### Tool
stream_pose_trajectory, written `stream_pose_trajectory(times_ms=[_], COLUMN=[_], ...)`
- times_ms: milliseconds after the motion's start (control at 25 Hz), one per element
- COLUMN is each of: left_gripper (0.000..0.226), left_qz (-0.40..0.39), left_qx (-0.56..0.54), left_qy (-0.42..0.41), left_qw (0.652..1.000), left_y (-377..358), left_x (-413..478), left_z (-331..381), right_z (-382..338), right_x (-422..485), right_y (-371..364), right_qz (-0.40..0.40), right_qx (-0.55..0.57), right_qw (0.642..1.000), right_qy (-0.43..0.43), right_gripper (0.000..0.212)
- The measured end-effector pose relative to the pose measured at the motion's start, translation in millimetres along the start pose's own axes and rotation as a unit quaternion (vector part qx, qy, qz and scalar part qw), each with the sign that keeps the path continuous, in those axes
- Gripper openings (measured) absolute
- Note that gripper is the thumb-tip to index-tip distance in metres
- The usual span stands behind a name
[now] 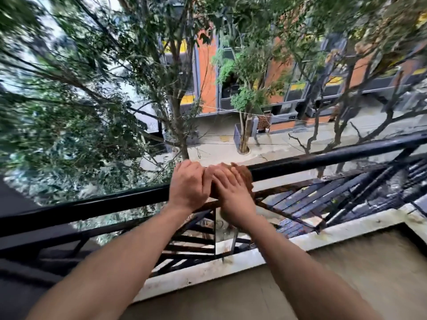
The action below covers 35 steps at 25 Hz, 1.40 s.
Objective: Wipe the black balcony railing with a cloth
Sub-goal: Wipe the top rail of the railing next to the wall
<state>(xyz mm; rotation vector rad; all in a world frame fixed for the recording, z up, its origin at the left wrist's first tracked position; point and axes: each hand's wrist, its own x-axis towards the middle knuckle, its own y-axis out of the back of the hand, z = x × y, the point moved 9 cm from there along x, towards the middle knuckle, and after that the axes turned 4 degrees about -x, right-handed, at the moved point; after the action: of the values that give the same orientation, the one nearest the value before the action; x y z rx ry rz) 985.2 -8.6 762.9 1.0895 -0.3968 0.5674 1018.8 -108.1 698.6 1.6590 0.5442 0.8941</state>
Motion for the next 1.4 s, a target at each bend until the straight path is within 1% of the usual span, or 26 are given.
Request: stream_pose_trajectory(times_ms=[40,80,120,200,240,360,400,440,480,520,560,600,640,720,800,840,880,960,1000,1040,1080,1120,1160,1200,1360,1400], left_gripper=[0.051,0.048,0.044,0.04,0.039,0.041,0.041,0.041,0.042,0.042,0.042,0.041,0.04,0.037,0.033,0.033,0.034,0.039,0.041,0.044,0.046,0.045,0.043,0.04,0.034,0.034], left_qz=[-0.021,-0.038,-0.048,-0.062,-0.06,-0.066,-0.059,-0.055,-0.058,-0.06,-0.061,-0.06,-0.057,-0.054,-0.059,-0.062,-0.061,-0.058,-0.065,-0.075,-0.081,-0.087,-0.085,-0.076,-0.079,-0.084], left_qx=[0.009,0.016,0.017,0.012,0.012,-0.004,-0.003,0.0,0.003,0.009,0.014,0.019,0.015,0.007,0.009,0.006,0.003,0.005,0.006,0.01,0.022,0.031,0.037,0.039,0.027,0.022], left_qy=[-0.022,-0.031,-0.022,0.0,0.001,0.008,0.009,0.008,0.006,0.008,0.01,0.009,0.01,0.008,-0.003,-0.006,0.0,0.019,0.033,0.045,0.048,0.048,0.043,0.032,-0.023,-0.031], left_qw=[0.999,0.999,0.998,0.998,0.998,0.998,0.998,0.998,0.998,0.998,0.998,0.998,0.998,0.998,0.998,0.998,0.998,0.998,0.997,0.996,0.995,0.995,0.995,0.996,0.996,0.996], left_y=[0,-1,-3,-5,-6,-8,-7,-6,-9,-12,-13,-14,-13,-9,-7,-2,2,12,21,28,35,42,49,56,63,63], left_x=[-6,-9,-10,-15,-17,-19,-20,-22,-24,-26,-29,-30,-29,-33,-34,-35,-39,-49,-54,-56,-59,-63,-69,-72,-81,-80], left_z=[-2,-3,-6,-8,-6,-10,-11,-10,-7,-3,-1,0,0,0,1,-2,-6,-23,-39,-56,-73,-82,-88,-89,-88,-88], right_z=[20,51,82,95,75,34,53,85,116,126,111,83,57,45,68,64,51,-4,-38,-53,-48,-29,-11,-7,-43,-39], right_x=[-6,-7,-10,-26,-30,-34,-36,-37,-45,-50,-47,-36,-31,-33,-33,-29,-24,-9,-4,-1,3,3,-3,-7,-6,-7], right_y=[2,3,12,10,-1,-23,-17,-4,6,0,-11,-26,-38,-45,-52,-43,-32,-36,-50,-65,-73,-74,-80,-82,-76,-74], right_qz=[-0.009,0.006,0.042,0.085,0.102,0.089,0.089,0.104,0.137,0.159,0.166,0.174,0.166,0.15,0.163,0.183,0.199,0.179,0.136,0.116,0.118,0.159,0.208,0.235,0.119,0.114], right_qx=[-0.012,-0.027,-0.025,0.044,0.084,0.054,0.052,0.098,0.173,0.276,0.4,0.52,0.59,0.664,0.674,0.656,0.628,0.598,0.628,0.663,0.696,0.721,0.714,0.706,0.748,0.78], right_qw=[1.0,0.999,0.989,0.929,0.914,0.972,0.971,0.942,0.872,0.787,0.708,0.64,0.614,0.563,0.483,0.474,0.494,0.558,0.551,0.53,0.482,0.425,0.379,0.357,0.375,0.338], right_qy=[0.008,-0.043,-0.143,-0.357,-0.383,-0.209,-0.214,-0.302,-0.437,-0.529,-0.558,-0.538,-0.497,-0.469,-0.535,-0.557,-0.568,-0.547,-0.532,-0.516,-0.519,-0.524,-0.551,-0.565,-0.534,-0.514], right_gripper=[0.103,0.105,0.106,0.11,0.11,0.109,0.112,0.114,0.113,0.112,0.11,0.109,0.104,0.075,0.054,0.051,0.057,0.077,0.075,0.067,0.051,0.038,0.037,0.041,0.026,0.024])
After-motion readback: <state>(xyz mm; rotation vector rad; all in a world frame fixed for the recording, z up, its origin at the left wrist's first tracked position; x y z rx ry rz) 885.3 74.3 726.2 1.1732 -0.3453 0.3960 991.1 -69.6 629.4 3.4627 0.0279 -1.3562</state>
